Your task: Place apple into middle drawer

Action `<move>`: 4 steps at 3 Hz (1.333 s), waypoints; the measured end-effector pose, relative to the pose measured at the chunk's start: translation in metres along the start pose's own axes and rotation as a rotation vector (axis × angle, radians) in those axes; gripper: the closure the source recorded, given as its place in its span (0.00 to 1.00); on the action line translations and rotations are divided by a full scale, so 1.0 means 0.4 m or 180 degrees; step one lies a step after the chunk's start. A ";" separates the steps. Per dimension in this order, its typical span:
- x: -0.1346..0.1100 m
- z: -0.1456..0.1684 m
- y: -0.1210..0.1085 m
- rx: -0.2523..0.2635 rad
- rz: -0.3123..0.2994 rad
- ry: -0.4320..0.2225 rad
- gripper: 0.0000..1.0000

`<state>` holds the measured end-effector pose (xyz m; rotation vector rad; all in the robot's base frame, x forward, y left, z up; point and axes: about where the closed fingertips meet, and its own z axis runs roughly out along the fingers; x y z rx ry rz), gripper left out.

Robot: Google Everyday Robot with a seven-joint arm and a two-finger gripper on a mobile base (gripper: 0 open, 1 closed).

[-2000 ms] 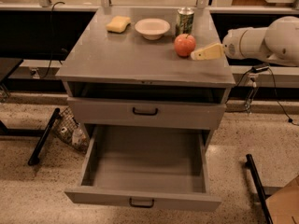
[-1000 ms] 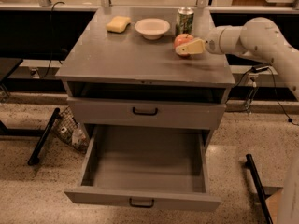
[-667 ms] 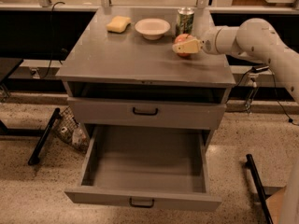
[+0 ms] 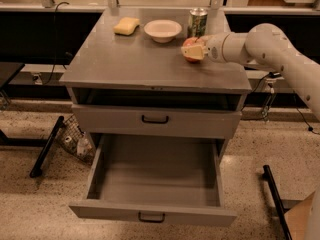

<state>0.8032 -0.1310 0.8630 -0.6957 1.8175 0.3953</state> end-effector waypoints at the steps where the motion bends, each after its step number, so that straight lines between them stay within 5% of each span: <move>1: 0.008 0.018 0.053 -0.0195 0.0026 0.0000 0.86; 2: 0.006 0.017 0.059 -0.0214 0.0025 -0.0005 1.00; 3: -0.046 -0.077 0.088 -0.0263 -0.0171 -0.0109 1.00; 4: -0.138 -0.272 0.143 -0.0275 -0.0495 -0.0270 1.00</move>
Offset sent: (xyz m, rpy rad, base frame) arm -0.0680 0.0088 0.0647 0.0092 -0.1437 0.1647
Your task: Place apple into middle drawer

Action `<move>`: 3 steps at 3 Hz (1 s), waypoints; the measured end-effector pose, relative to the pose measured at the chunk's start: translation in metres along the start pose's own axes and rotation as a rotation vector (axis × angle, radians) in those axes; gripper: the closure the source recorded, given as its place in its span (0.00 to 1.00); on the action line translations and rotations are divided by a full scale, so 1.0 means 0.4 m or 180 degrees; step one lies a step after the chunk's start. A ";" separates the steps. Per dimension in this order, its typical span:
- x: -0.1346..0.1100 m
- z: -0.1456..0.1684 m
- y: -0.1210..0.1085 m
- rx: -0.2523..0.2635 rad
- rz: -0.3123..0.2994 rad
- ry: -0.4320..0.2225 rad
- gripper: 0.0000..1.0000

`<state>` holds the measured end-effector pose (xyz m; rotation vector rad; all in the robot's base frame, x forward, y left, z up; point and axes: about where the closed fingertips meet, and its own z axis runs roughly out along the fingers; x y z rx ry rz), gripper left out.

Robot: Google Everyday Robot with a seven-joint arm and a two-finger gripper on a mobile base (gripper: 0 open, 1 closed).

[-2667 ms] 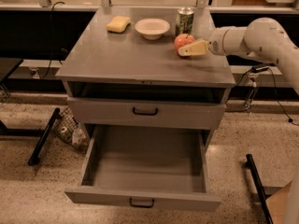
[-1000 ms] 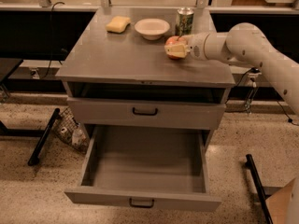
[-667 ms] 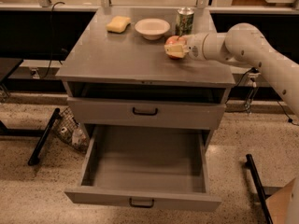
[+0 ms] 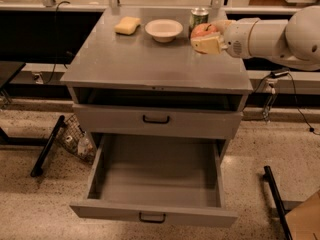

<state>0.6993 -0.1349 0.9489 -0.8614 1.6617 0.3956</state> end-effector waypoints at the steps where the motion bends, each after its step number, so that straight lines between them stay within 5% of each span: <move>1: 0.000 0.001 0.001 -0.0003 0.0000 0.0000 1.00; 2: 0.005 -0.002 0.058 -0.0118 -0.0095 0.0004 1.00; 3: 0.026 -0.021 0.193 -0.0398 -0.0162 -0.0006 1.00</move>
Offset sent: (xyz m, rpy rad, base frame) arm -0.0413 0.0277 -0.0136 -0.0472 -0.0187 0.0935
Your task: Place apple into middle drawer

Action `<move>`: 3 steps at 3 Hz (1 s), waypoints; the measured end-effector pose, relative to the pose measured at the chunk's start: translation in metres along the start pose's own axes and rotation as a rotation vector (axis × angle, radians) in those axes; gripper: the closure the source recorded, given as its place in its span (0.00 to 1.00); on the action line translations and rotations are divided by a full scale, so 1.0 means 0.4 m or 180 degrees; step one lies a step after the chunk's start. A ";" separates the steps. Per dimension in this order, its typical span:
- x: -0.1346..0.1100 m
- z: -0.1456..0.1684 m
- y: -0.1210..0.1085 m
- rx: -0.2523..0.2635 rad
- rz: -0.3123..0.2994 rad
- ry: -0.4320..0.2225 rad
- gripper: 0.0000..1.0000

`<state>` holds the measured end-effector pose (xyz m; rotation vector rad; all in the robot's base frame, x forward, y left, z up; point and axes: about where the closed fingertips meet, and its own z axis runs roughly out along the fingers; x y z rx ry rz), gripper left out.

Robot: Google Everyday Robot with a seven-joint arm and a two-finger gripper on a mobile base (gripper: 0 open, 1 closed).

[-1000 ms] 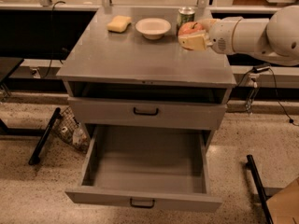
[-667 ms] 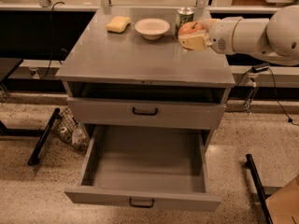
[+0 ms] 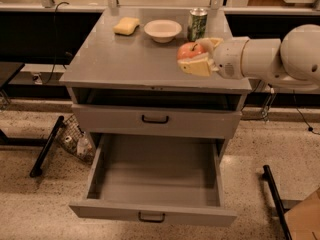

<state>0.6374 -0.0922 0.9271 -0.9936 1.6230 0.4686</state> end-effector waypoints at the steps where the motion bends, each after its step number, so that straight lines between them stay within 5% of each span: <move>1: 0.049 0.031 0.191 -0.0483 0.0028 0.0011 1.00; 2: 0.192 0.091 0.372 -0.0935 0.0398 0.0128 1.00; 3: 0.194 0.092 0.373 -0.0937 0.0403 0.0132 1.00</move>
Offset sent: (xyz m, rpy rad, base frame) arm -0.1399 0.1153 -0.1850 0.1257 0.3917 0.3010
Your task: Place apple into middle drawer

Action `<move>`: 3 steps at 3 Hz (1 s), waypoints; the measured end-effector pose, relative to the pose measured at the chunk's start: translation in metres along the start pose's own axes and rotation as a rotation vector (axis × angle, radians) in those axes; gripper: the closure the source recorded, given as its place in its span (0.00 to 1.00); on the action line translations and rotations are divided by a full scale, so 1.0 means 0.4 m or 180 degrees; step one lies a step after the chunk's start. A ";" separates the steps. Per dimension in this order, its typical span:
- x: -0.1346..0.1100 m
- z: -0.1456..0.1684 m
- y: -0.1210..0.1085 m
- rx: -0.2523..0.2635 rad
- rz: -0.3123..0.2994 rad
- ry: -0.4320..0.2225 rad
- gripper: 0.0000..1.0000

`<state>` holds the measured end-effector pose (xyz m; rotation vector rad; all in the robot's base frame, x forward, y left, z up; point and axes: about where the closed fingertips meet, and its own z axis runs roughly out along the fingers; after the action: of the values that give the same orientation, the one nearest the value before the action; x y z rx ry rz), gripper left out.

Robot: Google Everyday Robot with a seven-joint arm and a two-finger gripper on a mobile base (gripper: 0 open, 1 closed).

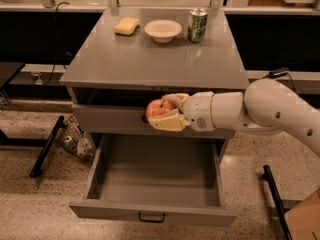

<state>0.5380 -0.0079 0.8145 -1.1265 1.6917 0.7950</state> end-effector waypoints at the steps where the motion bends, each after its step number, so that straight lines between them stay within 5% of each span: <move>1: 0.086 0.045 0.036 -0.0081 0.0217 0.0124 1.00; 3: 0.438 0.244 0.113 -0.0134 0.0858 0.0477 1.00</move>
Offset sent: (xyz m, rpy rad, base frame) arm -0.0574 0.0512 -0.2243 0.0031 0.3991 -0.0488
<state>0.5019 0.0353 0.6166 -1.0196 1.9892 0.9356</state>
